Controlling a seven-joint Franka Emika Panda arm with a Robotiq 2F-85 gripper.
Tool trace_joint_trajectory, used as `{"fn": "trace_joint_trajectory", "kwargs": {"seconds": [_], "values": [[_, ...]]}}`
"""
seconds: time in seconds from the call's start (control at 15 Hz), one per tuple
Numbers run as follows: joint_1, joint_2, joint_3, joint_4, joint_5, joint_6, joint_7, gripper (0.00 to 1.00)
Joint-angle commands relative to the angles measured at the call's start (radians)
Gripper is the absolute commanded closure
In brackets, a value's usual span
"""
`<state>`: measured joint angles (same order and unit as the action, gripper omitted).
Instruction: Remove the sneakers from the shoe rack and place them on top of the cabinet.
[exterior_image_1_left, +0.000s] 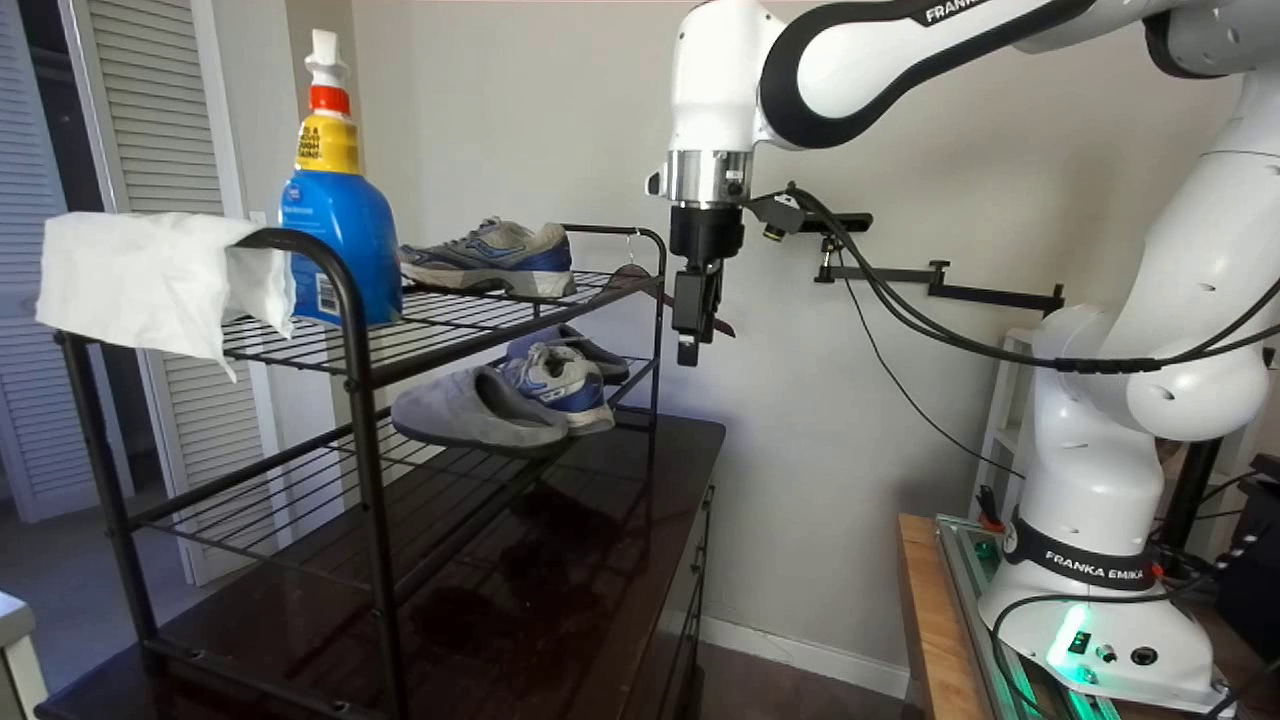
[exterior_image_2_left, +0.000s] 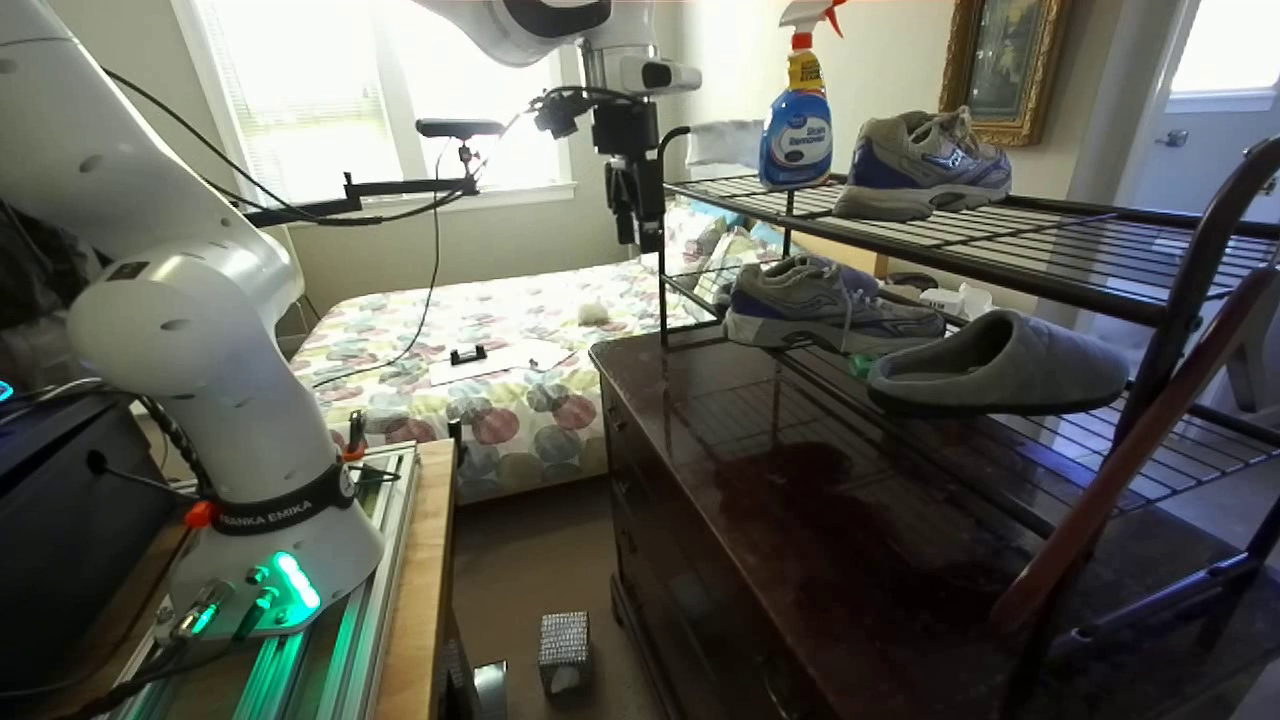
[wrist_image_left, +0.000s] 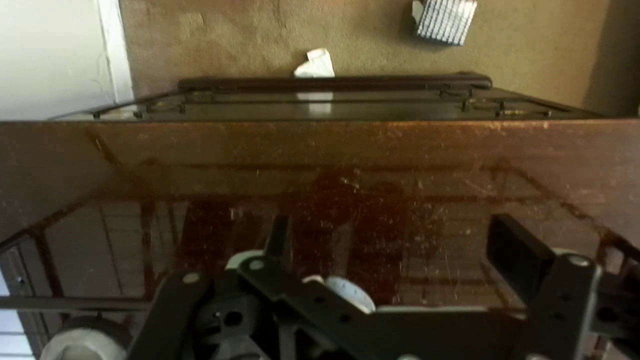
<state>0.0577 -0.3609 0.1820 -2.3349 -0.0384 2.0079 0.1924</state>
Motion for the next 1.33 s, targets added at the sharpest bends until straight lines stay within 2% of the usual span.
{"fn": "trace_joint_trajectory", "kwargs": {"seconds": [0.0, 0.27, 0.53, 0.93, 1.27], "values": [[-0.010, -0.044, -0.056, 0.034, -0.029, 0.115, -0.061, 0.00], [-0.030, -0.045, -0.106, 0.110, -0.052, 0.224, -0.141, 0.00], [-0.061, 0.049, -0.102, 0.280, -0.129, 0.295, -0.158, 0.00], [-0.067, 0.265, -0.084, 0.567, -0.227, 0.266, -0.123, 0.00], [-0.034, 0.462, -0.103, 0.778, -0.211, 0.178, -0.165, 0.00]]}}
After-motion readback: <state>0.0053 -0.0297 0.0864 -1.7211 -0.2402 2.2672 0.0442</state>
